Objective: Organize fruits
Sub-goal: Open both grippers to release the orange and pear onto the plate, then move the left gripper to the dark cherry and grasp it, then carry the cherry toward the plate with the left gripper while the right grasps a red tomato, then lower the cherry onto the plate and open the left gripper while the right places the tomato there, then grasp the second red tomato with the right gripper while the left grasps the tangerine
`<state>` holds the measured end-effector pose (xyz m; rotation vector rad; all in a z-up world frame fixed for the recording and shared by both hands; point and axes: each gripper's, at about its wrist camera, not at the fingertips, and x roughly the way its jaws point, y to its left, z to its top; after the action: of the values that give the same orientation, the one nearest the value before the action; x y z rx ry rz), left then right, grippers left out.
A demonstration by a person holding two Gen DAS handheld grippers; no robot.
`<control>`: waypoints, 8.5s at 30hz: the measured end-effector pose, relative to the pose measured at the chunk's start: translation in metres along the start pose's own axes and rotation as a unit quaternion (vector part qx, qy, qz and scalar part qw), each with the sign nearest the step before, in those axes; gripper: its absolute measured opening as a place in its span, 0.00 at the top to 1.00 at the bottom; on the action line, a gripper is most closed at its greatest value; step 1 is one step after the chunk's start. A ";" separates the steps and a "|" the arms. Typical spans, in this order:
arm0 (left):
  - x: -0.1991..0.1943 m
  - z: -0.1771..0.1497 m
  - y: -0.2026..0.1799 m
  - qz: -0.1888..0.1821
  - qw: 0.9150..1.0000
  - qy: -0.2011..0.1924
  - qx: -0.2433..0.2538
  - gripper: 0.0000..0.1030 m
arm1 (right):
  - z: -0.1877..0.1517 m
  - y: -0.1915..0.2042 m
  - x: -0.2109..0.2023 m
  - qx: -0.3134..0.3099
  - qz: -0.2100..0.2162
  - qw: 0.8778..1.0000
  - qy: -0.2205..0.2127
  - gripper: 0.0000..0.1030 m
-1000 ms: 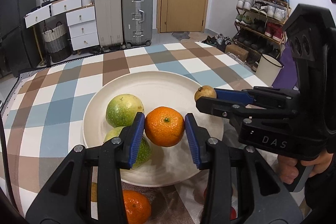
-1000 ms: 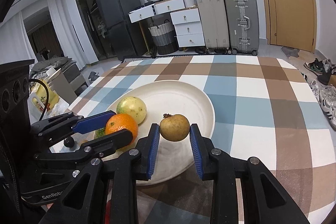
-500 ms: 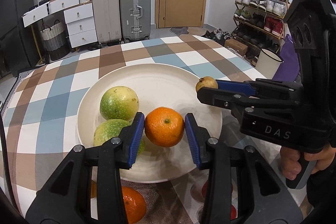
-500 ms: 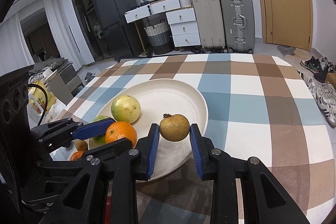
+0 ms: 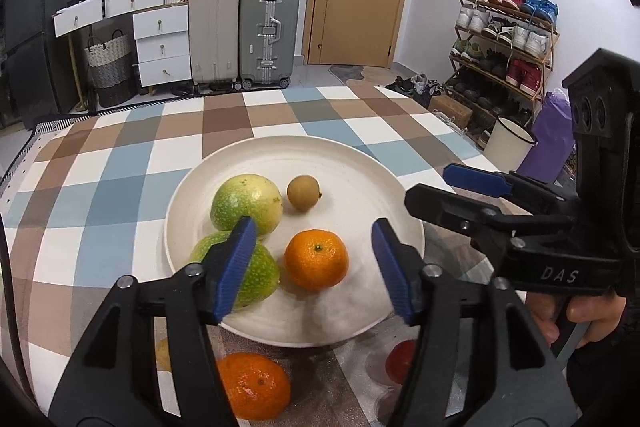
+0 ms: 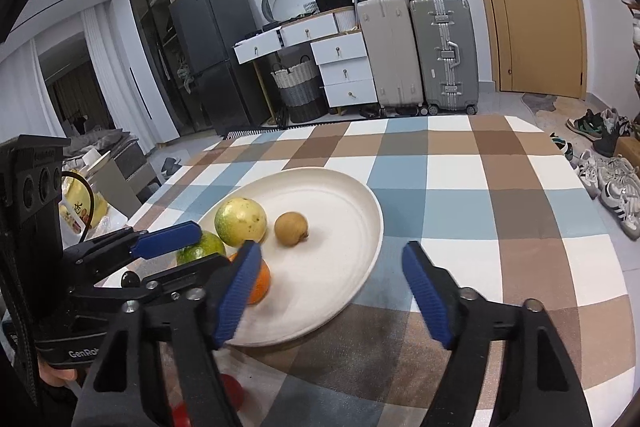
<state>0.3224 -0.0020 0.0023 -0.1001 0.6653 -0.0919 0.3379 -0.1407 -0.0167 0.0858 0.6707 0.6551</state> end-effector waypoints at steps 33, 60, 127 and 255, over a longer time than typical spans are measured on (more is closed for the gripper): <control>-0.115 -0.053 0.030 0.054 0.998 -0.012 -0.018 0.01 | -0.016 0.017 -0.040 -0.022 0.024 0.999 0.029 0.01; -0.077 -0.105 -0.031 0.009 0.994 0.095 0.048 0.04 | -0.049 0.042 -0.023 -0.086 0.033 0.990 0.108 0.01; -0.085 -0.101 -0.002 -0.047 0.996 0.081 -0.007 0.76 | -0.056 0.053 -0.004 -0.063 0.129 0.975 0.170 0.70; -0.108 -0.044 0.026 0.011 0.998 -0.052 -0.012 0.01 | -0.020 0.018 -0.027 0.007 0.097 0.994 0.044 0.00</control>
<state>0.2124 0.0337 0.0305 -0.1205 0.5626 -0.0567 0.2998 -0.1447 -0.0125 0.1361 0.7576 0.8442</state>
